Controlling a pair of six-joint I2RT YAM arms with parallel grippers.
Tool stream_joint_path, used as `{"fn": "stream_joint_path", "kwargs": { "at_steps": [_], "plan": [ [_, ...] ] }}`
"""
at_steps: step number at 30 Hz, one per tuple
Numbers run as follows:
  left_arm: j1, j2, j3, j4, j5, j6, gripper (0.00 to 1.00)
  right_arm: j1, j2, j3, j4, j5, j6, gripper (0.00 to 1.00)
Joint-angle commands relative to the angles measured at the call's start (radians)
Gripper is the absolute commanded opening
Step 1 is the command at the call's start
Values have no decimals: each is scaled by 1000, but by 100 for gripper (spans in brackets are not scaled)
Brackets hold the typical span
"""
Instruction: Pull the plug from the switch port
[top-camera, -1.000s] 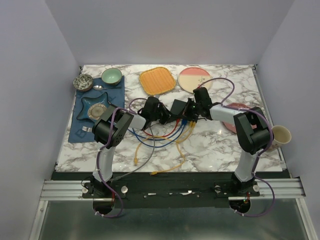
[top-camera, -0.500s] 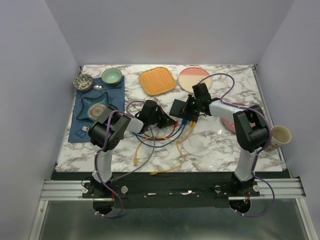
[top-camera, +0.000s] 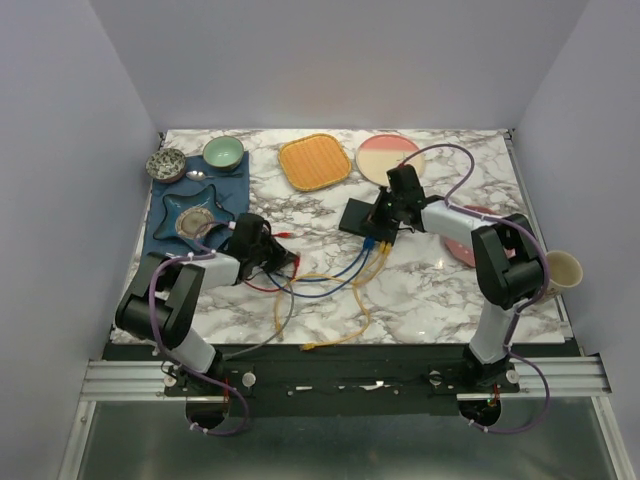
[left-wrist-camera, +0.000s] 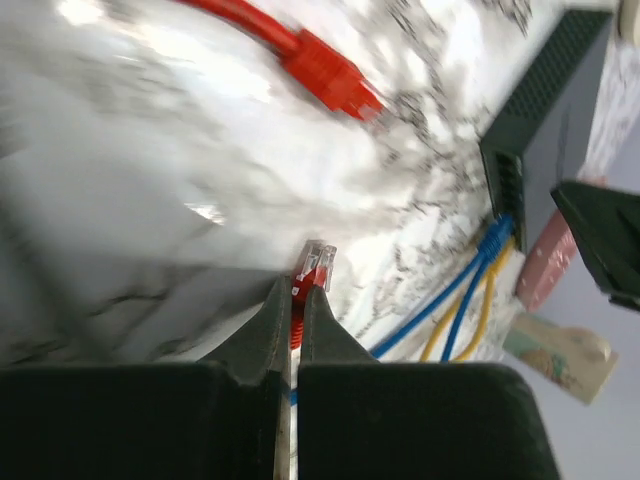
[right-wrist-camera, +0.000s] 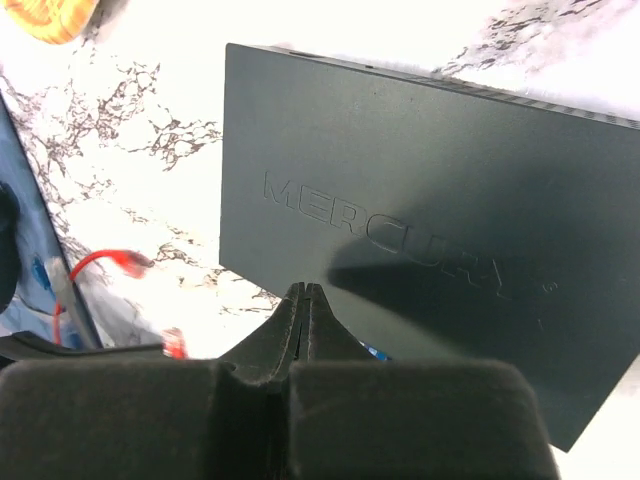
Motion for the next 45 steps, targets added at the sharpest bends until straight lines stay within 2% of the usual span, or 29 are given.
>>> {"fn": "stream_joint_path", "kwargs": {
  "at_steps": [1, 3, 5, 6, 8, 9, 10, 12, 15, 16, 18, 20, 21, 22, 23, 25, 28, 31, 33, 38, 45],
  "plan": [
    [55, -95, -27, -236, -170, 56, 0, -4, -37, -27, -4, 40, -17, 1],
    [60, -123, 10, -305, -211, 68, 4, -4, -50, -36, 4, 38, -15, 1],
    [60, -142, 36, -339, -230, 91, 17, -4, -65, -61, 19, 41, -18, 1],
    [60, -160, 53, -337, -235, 97, 30, -5, -86, -71, 34, 51, -18, 1],
    [55, -165, 78, -331, -222, 103, 50, -5, -106, -87, 44, 71, -18, 4],
    [52, -154, 108, -331, -204, 102, 65, -7, -116, -87, 47, 81, -17, 6],
    [46, -145, 124, -331, -195, 103, 72, -16, -117, -87, 45, 84, -15, 14],
    [14, -105, 177, -325, -181, 100, 85, -31, -116, -79, 51, 71, 7, 21],
    [-50, -54, 231, -289, -172, 103, 92, -76, -102, -73, 71, 42, 38, 46],
    [-66, -42, 242, -275, -170, 103, 93, -102, -93, -71, 77, 31, 44, 60],
    [-93, 10, 277, -258, -153, 103, 94, -122, -79, -53, 87, 15, 58, 66],
    [-118, 53, 297, -183, -100, 88, 95, -148, -52, -33, 84, 20, 58, 67],
    [-124, 90, 302, -149, -66, 80, 95, -154, -42, -12, 83, 28, 54, 64],
    [-132, 110, 299, -97, -28, 59, 94, -162, -28, 2, 82, 28, 52, 55],
    [-133, 128, 293, 20, 47, 42, 91, -174, -4, 14, 79, 26, 49, 49],
    [-144, 193, 302, 98, 90, 16, 84, -180, 24, 52, 74, 25, 41, 35],
    [-169, 272, 360, 141, 132, 5, 79, -183, 79, 96, 50, 38, 31, 27],
    [-187, 340, 407, 176, 144, 1, 77, -186, 126, 142, 31, 32, 28, 24],
    [-190, 389, 414, 254, 161, -37, 74, -185, 136, 156, 28, 11, 34, 21],
    [-195, 457, 417, 354, 187, -71, 66, -185, 124, 125, 47, -9, 57, 10],
    [-201, 518, 443, 362, 200, -79, 61, -183, 72, 36, 120, -38, 95, 2]
  ]
}}
